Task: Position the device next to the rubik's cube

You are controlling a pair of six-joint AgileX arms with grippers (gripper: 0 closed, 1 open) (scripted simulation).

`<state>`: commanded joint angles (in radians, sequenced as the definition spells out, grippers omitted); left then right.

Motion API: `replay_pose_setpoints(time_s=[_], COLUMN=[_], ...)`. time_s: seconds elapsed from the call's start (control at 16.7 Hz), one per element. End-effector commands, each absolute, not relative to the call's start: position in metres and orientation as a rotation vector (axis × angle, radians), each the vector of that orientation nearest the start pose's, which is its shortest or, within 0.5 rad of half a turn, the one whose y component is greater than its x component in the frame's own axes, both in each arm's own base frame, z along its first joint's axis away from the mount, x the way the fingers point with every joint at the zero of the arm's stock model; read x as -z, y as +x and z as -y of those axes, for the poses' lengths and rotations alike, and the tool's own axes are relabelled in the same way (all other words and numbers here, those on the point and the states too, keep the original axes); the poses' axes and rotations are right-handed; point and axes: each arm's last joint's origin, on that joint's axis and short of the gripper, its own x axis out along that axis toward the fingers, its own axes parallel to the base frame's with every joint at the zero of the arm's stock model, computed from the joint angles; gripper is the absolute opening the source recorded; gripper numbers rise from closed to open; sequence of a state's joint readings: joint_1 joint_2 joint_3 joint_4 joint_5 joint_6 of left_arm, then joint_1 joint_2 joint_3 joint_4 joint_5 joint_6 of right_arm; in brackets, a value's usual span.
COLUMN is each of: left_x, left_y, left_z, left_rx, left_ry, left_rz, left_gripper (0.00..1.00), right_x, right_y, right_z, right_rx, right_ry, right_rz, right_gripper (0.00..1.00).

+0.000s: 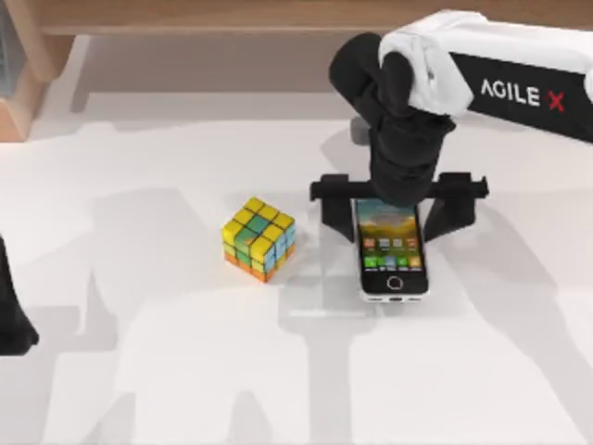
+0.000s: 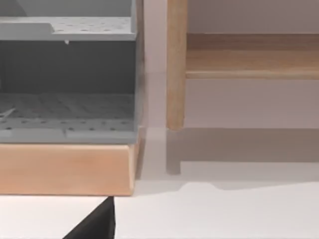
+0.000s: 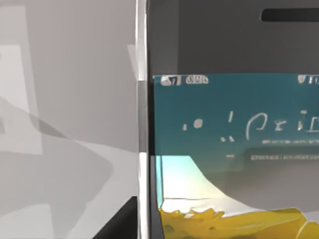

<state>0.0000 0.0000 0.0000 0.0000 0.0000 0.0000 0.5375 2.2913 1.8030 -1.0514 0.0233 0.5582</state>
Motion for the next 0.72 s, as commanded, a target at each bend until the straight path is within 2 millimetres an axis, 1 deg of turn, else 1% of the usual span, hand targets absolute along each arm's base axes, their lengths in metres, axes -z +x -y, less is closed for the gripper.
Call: replay_pose_setpoints(time_s=[0.36, 0.42, 0.72], left_x=[-0.1600, -0.1600, -0.1600], left_y=[0.1057, 0.1057, 0.1057], left_z=[0.0012, 0.0012, 0.0012], left_rx=[0.000, 0.000, 0.000], left_ry=[0.000, 0.000, 0.000], left_rz=[0.000, 0.000, 0.000], left_gripper=[1.00, 1.00, 1.00], right_x=[-0.1373, -0.1373, -0.1373], right_y=[0.3823, 0.3823, 0.3823], right_z=[-0.2328, -0.2328, -0.2328], right_rx=[0.008, 0.008, 0.008], right_ry=[0.008, 0.008, 0.008], right_rz=[-1.534, -1.534, -1.534], right_gripper=[0.98, 1.00, 1.00])
